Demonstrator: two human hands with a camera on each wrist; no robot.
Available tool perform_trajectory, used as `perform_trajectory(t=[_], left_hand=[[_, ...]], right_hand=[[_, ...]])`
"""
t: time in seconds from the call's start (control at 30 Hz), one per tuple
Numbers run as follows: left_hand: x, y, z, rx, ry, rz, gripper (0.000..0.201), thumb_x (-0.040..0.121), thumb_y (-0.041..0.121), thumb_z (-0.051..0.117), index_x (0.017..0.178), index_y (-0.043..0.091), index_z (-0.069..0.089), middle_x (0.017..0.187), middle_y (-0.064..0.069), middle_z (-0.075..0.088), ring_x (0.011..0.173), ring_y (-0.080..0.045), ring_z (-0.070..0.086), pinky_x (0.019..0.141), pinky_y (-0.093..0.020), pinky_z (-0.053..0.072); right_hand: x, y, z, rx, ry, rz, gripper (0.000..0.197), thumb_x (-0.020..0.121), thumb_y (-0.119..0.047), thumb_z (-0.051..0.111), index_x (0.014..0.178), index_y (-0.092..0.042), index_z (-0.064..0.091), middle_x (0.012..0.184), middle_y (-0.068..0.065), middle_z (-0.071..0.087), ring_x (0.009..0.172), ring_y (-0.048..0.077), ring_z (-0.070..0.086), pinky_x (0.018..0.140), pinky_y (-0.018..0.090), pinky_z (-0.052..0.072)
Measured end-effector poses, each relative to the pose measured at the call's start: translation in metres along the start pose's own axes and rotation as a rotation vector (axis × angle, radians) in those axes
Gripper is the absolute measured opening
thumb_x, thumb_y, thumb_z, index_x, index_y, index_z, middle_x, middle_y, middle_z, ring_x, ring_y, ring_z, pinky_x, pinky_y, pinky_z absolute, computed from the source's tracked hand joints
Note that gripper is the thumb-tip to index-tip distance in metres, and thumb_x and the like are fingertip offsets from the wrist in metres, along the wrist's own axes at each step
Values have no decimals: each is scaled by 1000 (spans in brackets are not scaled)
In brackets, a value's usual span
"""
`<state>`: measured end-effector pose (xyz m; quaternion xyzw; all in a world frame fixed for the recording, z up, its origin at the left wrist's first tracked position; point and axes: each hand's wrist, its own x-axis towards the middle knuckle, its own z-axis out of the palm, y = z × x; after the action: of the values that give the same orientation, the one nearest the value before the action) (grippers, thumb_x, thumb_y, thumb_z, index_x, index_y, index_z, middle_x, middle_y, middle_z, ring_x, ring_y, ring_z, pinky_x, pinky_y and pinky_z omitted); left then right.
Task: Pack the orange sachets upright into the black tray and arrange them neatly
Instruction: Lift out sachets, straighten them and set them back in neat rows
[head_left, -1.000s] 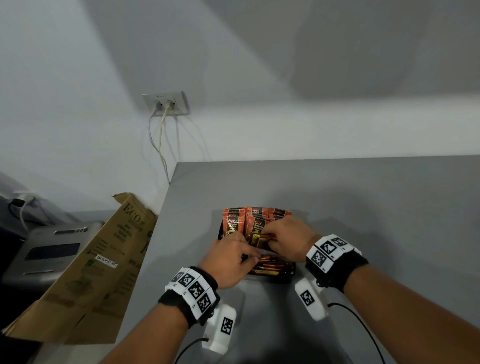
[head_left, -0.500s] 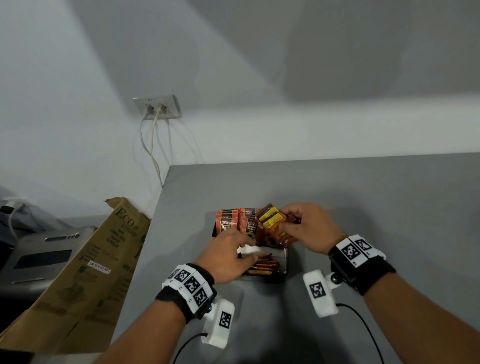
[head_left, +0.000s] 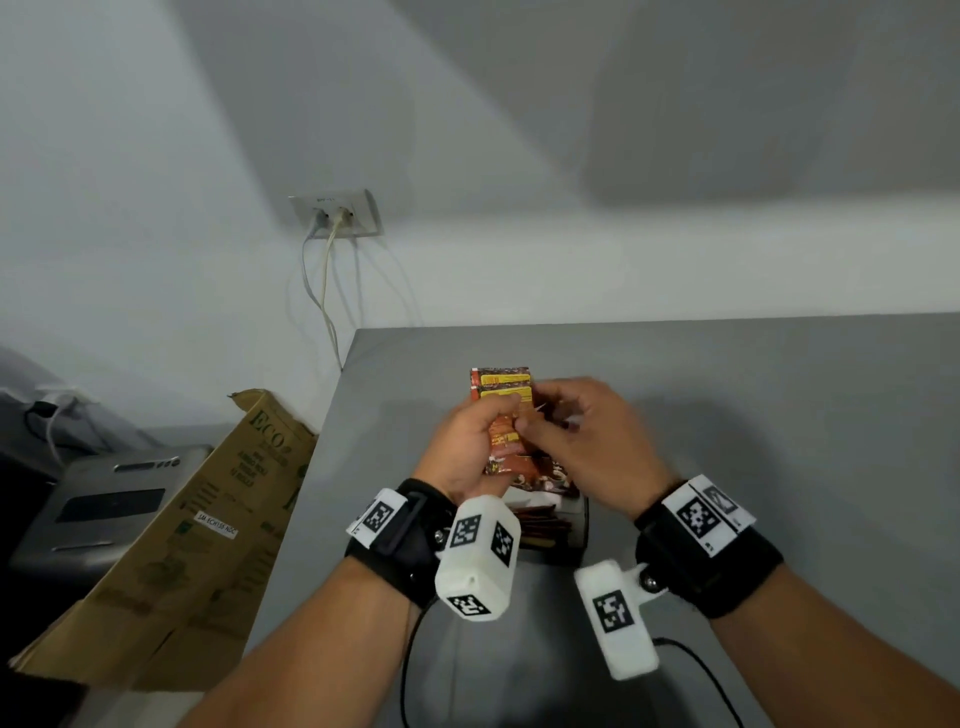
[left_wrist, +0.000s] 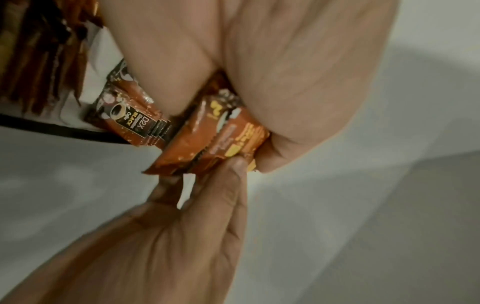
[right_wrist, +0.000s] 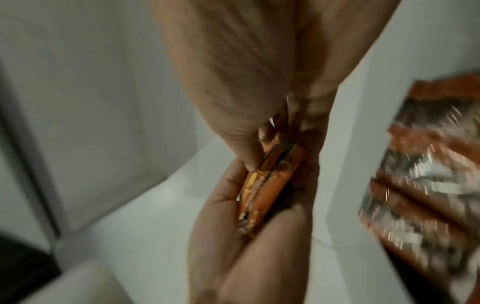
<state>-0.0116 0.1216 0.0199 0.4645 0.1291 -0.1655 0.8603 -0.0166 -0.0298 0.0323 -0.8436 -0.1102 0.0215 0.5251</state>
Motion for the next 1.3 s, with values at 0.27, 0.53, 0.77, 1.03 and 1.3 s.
perform_trajectory(t=[0.27, 0.53, 0.77, 1.03, 1.3], left_hand=[[-9, -5, 7, -36, -86, -12, 24, 72, 1, 63, 95, 4, 65, 82, -17, 66, 70, -26, 69, 62, -33, 58], [-16, -7, 9, -110, -144, -45, 23, 68, -2, 53, 81, 4, 71, 77, -14, 67, 69, -25, 68, 66, -33, 55], [-9, -7, 5, -85, -56, 24, 57, 70, -7, 58, 126, -3, 60, 100, -25, 67, 84, -34, 69, 63, -37, 59], [-6, -13, 5, -27, 26, 44, 65, 80, 29, 79, 132, -4, 57, 101, -17, 67, 76, -22, 66, 62, -32, 55], [-6, -6, 4, -59, 17, 38, 37, 79, -7, 66, 116, -2, 60, 93, -20, 66, 69, -26, 69, 56, -32, 56]], right_hand=[[9, -8, -13, -500, -323, -290, 106, 62, -38, 87, 150, -24, 30, 145, -9, 36, 135, 10, 31, 116, 34, 34], [9, -11, -16, -415, -397, -249, 89, 71, -29, 80, 148, -24, 36, 129, -11, 37, 117, 6, 48, 104, 27, 43], [2, -2, -19, 25, -212, -25, 84, 77, -28, 84, 148, -30, 39, 134, -11, 45, 115, 1, 55, 98, 24, 50], [5, 12, -18, 196, 122, -87, 22, 80, -2, 77, 84, -21, 67, 79, 9, 67, 67, 21, 57, 67, 37, 50], [-7, 12, -16, 209, 23, -136, 29, 74, 7, 62, 79, -20, 73, 118, -5, 69, 112, 11, 65, 97, 38, 55]])
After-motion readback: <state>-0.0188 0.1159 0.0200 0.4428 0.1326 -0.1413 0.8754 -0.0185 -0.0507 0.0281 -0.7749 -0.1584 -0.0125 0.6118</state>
